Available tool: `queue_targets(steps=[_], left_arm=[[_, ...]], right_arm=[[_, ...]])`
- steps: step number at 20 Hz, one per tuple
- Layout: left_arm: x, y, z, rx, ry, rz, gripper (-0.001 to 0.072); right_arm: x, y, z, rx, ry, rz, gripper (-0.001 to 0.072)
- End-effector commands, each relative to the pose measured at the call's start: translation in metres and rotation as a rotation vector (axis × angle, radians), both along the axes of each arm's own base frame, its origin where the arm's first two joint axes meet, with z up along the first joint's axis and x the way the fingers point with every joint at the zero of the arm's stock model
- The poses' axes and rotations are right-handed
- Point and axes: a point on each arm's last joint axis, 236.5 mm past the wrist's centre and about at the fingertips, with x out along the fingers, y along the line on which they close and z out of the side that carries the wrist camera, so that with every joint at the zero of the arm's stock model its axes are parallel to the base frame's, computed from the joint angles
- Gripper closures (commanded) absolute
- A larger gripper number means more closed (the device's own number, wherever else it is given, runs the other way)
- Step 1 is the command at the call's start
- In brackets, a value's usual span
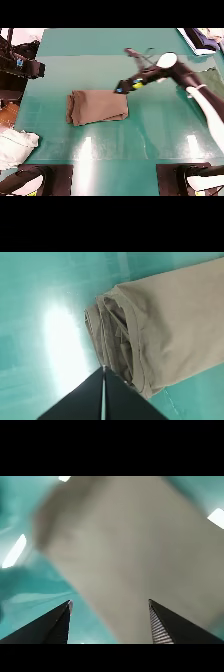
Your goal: Fold the shirts.
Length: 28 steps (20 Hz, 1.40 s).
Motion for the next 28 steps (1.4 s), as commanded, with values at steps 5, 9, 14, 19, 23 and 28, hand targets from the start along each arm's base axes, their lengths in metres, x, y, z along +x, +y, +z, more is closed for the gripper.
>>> queue_targets(steps=[5, 9, 14, 19, 23, 28], left_arm=[[0.004, -0.005, 0.004, -0.024, -0.021, -0.002, 0.0682], [0.003, -0.006, 0.004, -0.03, -0.017, -0.006, 0.0682], [0.003, -0.007, 0.004, -0.031, -0.017, -0.006, 0.0682], [0.002, -0.006, 0.003, -0.029, -0.013, -0.007, 0.0682], [0.0, -0.006, 0.002, -0.025, -0.003, -0.011, 0.0682], [0.0, -0.006, 0.001, -0.025, -0.003, -0.011, 0.0682]], right_arm=[[-0.015, -0.085, -0.064, 0.08, 0.276, -0.346, 0.0005], [-0.024, -0.045, -0.09, 0.171, 0.407, -0.319, 0.0004], [-0.03, 0.014, -0.115, 0.213, 0.477, -0.268, 0.0004], [-0.014, 0.065, -0.104, 0.216, 0.381, -0.178, 0.0078], [0.001, 0.083, -0.088, 0.229, 0.267, -0.128, 0.0683], [0.036, 0.066, -0.037, 0.285, 0.156, -0.16, 0.0685]])
